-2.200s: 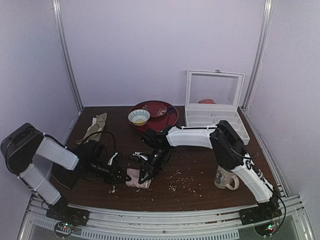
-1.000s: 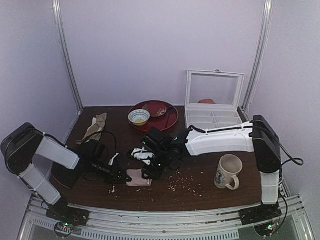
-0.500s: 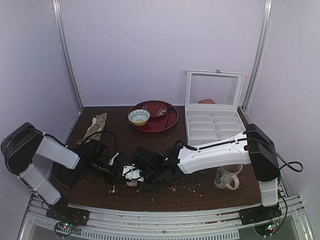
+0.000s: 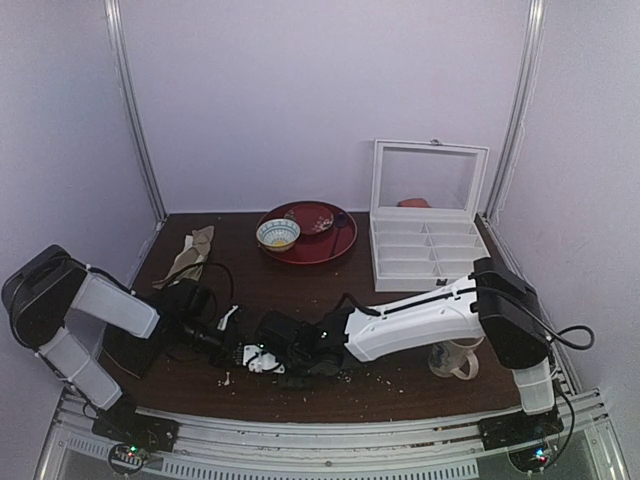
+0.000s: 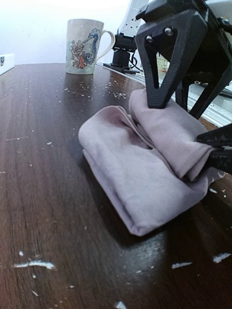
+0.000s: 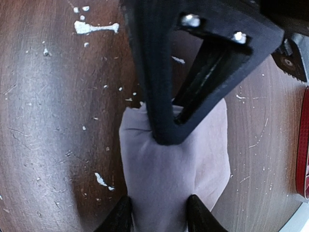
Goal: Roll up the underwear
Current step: Roll the underwear at the center of the board.
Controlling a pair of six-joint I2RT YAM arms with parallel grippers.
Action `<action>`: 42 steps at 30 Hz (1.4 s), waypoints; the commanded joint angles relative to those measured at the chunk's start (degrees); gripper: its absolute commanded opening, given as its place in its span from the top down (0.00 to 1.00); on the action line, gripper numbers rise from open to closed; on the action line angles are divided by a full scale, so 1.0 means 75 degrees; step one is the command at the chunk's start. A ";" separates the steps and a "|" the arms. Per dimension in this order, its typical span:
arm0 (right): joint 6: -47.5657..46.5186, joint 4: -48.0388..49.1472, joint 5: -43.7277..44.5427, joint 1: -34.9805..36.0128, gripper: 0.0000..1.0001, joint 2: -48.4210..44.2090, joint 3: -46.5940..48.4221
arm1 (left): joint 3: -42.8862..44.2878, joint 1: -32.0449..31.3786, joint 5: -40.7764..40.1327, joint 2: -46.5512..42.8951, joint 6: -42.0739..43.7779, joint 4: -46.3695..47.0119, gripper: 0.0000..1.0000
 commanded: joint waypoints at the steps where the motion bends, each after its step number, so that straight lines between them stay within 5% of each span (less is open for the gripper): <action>1: -0.0174 0.0087 0.0254 0.0139 0.63 0.0183 -0.0311 | 0.0030 -0.0050 -0.0062 0.0050 0.0066 0.0013 1.00; 10: -0.0321 0.0134 0.0499 0.0269 0.67 0.0269 -0.0563 | 0.0019 -0.0042 0.0007 0.0084 0.0000 0.0095 1.00; 24: -0.0412 0.0083 0.0695 0.0302 1.00 0.0563 -0.0381 | -0.0068 -0.0046 0.0071 0.0012 -0.0053 0.0187 1.00; 27: -0.0343 0.0017 0.0475 0.0280 1.00 0.0453 -0.0374 | -0.0076 -0.0042 0.0123 -0.0047 -0.0235 0.0349 1.00; 32: -0.0137 -0.0504 -0.0196 0.0153 1.00 0.0474 -0.0057 | -0.0104 0.0215 -0.0007 -0.0595 -0.0541 0.0310 0.76; 42: 0.0304 -0.1830 -0.2096 -0.0278 1.00 0.0767 0.1146 | -0.0376 0.0990 -0.0642 -0.2166 -0.0451 -0.0963 0.68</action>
